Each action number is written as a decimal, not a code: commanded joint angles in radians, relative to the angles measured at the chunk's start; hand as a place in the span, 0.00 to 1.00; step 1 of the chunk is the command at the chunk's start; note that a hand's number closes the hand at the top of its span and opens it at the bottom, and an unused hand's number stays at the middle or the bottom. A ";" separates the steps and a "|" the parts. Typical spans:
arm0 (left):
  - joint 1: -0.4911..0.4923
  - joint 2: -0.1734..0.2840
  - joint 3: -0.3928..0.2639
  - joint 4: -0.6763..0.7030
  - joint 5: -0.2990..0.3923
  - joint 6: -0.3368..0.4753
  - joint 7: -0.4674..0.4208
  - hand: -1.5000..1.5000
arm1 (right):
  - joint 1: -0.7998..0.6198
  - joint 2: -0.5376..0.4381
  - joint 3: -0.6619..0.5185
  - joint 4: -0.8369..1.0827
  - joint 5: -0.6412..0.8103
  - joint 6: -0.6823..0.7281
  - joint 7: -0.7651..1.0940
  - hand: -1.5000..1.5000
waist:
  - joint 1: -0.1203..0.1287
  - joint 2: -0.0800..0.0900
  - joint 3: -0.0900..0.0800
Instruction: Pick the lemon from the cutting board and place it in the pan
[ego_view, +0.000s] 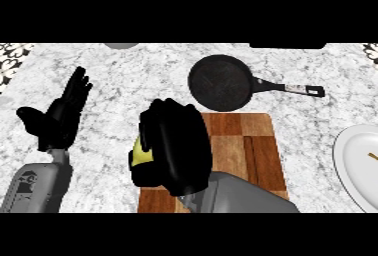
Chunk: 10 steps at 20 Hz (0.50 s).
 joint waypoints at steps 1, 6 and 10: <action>0.019 -0.011 0.004 -0.031 0.007 0.008 0.007 0.50 | -0.026 0.001 -0.133 0.143 -0.077 -0.146 -0.100 1.00 | -0.005 0.000 0.001; 0.027 -0.010 -0.005 -0.040 -0.001 -0.002 0.003 0.50 | -0.089 -0.106 -0.316 0.357 -0.137 -0.126 -0.333 1.00 | -0.009 0.003 0.001; 0.016 -0.017 0.005 -0.002 -0.007 0.005 -0.016 0.50 | -0.124 -0.125 -0.399 0.571 -0.151 -0.206 -0.520 1.00 | -0.006 0.006 0.001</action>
